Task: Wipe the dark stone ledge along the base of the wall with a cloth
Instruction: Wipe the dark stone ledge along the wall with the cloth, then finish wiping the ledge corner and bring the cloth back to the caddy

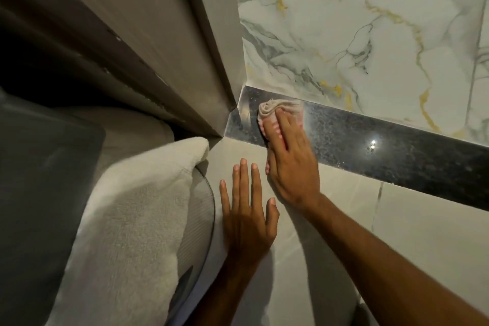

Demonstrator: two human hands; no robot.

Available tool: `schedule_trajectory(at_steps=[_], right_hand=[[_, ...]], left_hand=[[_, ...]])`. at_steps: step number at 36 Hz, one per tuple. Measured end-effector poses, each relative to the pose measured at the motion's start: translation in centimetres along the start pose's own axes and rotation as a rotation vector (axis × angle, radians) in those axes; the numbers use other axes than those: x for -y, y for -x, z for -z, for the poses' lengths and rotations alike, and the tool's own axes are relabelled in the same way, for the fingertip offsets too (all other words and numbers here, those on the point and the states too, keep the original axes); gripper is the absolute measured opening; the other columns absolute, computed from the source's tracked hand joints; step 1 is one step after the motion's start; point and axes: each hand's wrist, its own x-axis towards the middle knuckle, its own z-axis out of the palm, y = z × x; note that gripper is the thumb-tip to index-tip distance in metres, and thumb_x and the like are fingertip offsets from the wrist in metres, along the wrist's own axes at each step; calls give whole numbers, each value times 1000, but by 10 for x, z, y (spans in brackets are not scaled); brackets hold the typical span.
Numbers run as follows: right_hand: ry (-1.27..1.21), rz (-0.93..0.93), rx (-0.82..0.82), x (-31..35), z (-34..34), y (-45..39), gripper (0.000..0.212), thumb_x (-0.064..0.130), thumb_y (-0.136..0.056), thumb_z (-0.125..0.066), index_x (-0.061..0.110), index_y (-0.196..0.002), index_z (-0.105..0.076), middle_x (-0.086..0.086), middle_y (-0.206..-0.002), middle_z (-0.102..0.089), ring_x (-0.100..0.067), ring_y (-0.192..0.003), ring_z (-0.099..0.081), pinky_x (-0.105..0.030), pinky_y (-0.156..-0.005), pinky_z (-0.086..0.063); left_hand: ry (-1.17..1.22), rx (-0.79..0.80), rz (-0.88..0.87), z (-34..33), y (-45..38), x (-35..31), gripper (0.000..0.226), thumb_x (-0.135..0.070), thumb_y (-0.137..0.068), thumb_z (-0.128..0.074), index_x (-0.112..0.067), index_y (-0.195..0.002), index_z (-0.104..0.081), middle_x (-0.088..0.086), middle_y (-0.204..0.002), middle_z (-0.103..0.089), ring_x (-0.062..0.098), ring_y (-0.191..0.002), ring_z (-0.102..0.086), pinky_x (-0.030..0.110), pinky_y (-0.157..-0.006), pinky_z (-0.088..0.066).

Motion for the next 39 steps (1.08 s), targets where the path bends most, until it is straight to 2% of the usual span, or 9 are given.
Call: schedule_trajectory(at_steps=[6, 12, 18, 22, 24, 26, 31, 36, 39], right_hand=[[54, -150, 1, 20, -22, -58, 66, 38, -118, -32, 18, -176, -6, -10, -184, 1, -28, -172, 2, -49, -141, -9], [116, 291, 122, -15, -9, -10, 61, 38, -116, -33, 20, -174, -22, -6, -183, -17, -25, -172, -12, -51, -140, -17], [38, -380, 120, -49, 52, 91, 73, 7, -112, -54, 21, -174, -21, 0, -183, -14, -23, -171, -13, -47, -138, -28], [-148, -664, 382, -22, 108, 143, 59, 23, -119, -41, 23, -175, -22, 6, -183, -16, -18, -170, -17, -40, -139, -23], [-302, -856, 549, -2, 148, 150, 49, 31, -118, -46, 21, -166, -44, -3, -174, -42, -26, -160, -42, -41, -133, -33], [-375, -929, 682, 23, 195, 156, 45, 23, -111, -63, 18, -155, -57, -11, -159, -59, -34, -145, -58, -45, -127, -45], [-653, -955, 530, 108, 333, 176, 52, 18, -111, -62, 18, -162, -51, -5, -163, -57, -33, -151, -56, -52, -121, -52], [-859, -881, 441, 201, 454, 182, 47, 20, -114, -54, 15, -160, -54, -4, -163, -57, -29, -150, -55, -27, -113, -51], [-870, -710, 464, 245, 498, 181, 42, 18, -114, -51, 13, -156, -56, -5, -160, -60, -26, -148, -58, -23, -112, -51]], left_hand=[[-55, 12, 23, 1, -1, -1, 81, -49, -103, -45, -11, -172, -28, 15, -181, -18, 31, -169, -19, 60, -136, -17], [-71, 51, 18, 11, -3, -2, 81, -50, -103, -46, -8, -171, -31, 17, -180, -24, 33, -167, -24, 62, -134, -24], [12, 185, 12, 60, 3, -11, 75, -42, -106, -50, -3, -169, -35, 21, -177, -30, 39, -164, -33, 64, -130, -35], [103, 262, -13, 137, 25, -39, 73, -43, -106, -40, -4, -168, -36, 21, -175, -34, 38, -162, -38, 61, -130, -37], [109, 300, -42, 182, 41, -53, 72, -42, -106, -41, -5, -168, -38, 19, -175, -36, 36, -161, -40, 58, -129, -38], [109, 319, -55, 232, 60, -66, 71, -42, -106, -42, -4, -166, -41, 20, -172, -40, 37, -158, -45, 58, -127, -41], [138, 319, -40, 384, 97, -101, 67, -41, -106, -43, -1, -160, -50, 23, -165, -51, 39, -150, -55, 61, -118, -51], [144, 272, -1, 525, 111, -106, 63, -40, -112, -46, -6, -165, -44, 16, -172, -42, 30, -160, -42, 43, -133, -23], [63, 208, -29, 576, 112, -82, 63, -39, -113, -40, -3, -165, -43, 18, -173, -41, 31, -162, -39, 51, -133, -33]])
